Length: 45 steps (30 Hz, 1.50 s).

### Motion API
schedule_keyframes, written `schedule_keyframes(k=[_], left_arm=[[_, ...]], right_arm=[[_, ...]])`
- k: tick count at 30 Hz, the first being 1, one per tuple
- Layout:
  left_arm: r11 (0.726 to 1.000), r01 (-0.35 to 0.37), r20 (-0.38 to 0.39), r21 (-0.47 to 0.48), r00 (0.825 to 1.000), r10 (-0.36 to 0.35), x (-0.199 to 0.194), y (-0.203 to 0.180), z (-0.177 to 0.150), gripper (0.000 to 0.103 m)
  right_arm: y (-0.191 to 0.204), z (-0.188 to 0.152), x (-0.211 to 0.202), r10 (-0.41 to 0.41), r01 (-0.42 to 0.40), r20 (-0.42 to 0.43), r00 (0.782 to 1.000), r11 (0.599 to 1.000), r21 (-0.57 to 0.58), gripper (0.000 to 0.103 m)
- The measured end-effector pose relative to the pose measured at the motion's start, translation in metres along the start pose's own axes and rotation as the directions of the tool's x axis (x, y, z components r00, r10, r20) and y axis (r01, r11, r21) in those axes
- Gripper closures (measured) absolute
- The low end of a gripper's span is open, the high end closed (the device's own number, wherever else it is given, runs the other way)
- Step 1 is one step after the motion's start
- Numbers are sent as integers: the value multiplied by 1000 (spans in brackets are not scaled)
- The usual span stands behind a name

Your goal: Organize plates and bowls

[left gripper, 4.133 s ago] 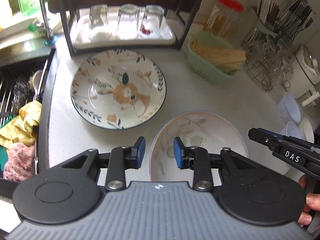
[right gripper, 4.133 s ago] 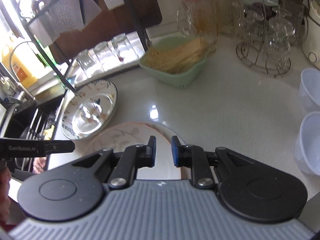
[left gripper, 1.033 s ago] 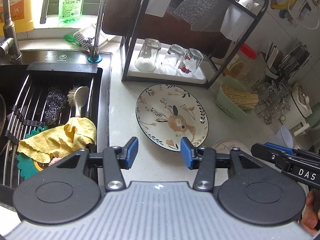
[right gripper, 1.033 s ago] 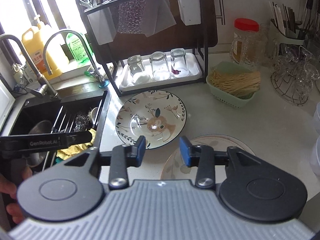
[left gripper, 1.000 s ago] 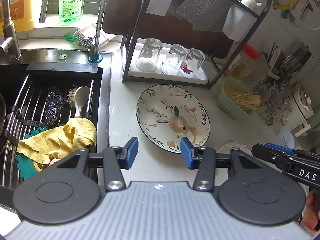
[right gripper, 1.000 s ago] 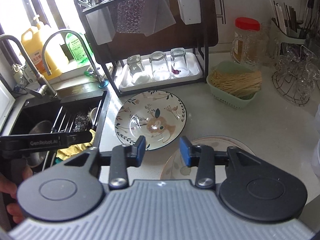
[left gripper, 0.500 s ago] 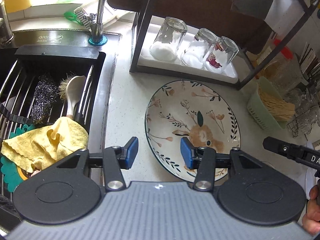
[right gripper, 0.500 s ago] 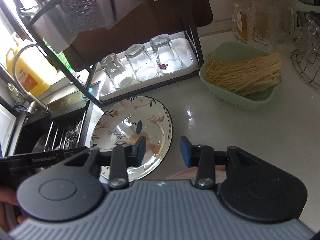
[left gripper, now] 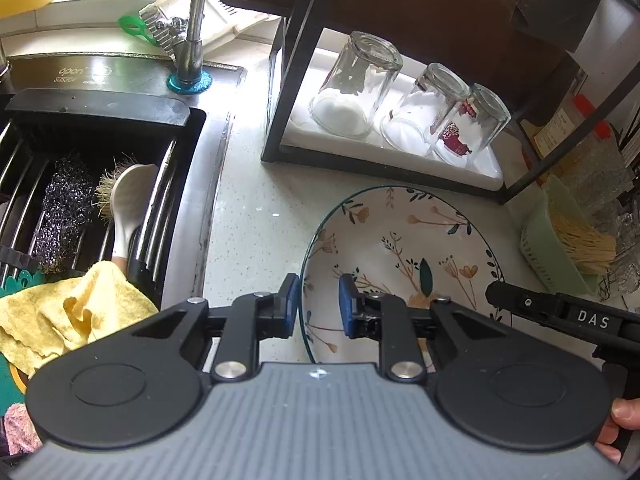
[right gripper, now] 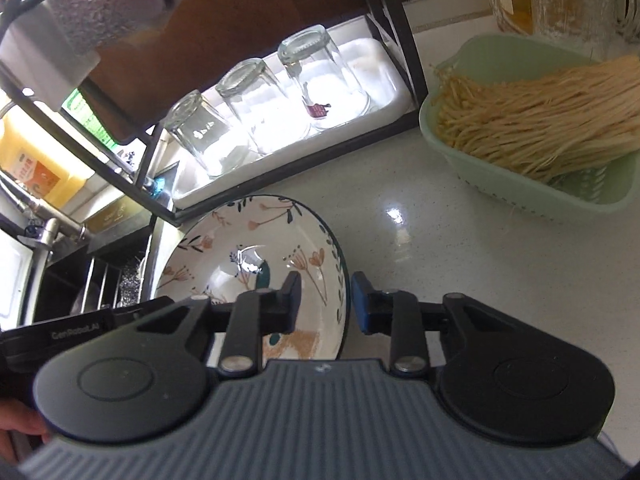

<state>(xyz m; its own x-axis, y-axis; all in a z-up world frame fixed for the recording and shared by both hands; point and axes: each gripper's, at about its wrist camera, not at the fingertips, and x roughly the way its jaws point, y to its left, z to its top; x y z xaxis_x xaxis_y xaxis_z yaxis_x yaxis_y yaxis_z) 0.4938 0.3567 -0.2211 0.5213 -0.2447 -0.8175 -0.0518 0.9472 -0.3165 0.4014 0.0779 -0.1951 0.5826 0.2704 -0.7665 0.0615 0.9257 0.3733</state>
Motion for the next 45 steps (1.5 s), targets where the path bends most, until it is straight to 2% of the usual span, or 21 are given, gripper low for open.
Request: schedule_keyframes(k=[2,6,9,12,15,26,37,41,45], left_arm=[[1000,3,-10,9,1000,-3,3,0,2,78],[1000,1,-33,17,999,-1,8,1,5,78],[1000,-7,-52,5,999,7,6,4,7,78],[999,20,-76,-43,997,-23,2,15,10,78],[998,33,-93,-53,995,-38,-8,17,11,78],[994,87,-83,-66,992,-93,-63,0,9,78],[993,119,-72,-15,990,-119,-109,-25,2,78],[994,111,-50,7,993,-110,-125,-30,-5,78],[990,141,-59,9,988,-140,-131,-32,-14,78]], right_arm=[[0,1,6,-7,7,-1,1000,1000,-4,79],[-1,-1,8,15,-15,3,1000,999,-36,79],[-4,1,9,48,-48,-21,999,999,2,79],[0,3,6,65,-64,-36,997,998,4,79],[6,5,-3,72,-72,-29,997,997,-12,79],[13,11,-51,82,-82,-15,997,997,-12,79],[17,-7,-110,81,-81,33,996,997,-5,79],[12,-13,-126,134,-135,39,990,990,38,79],[12,-26,-146,127,-129,64,990,991,23,79]])
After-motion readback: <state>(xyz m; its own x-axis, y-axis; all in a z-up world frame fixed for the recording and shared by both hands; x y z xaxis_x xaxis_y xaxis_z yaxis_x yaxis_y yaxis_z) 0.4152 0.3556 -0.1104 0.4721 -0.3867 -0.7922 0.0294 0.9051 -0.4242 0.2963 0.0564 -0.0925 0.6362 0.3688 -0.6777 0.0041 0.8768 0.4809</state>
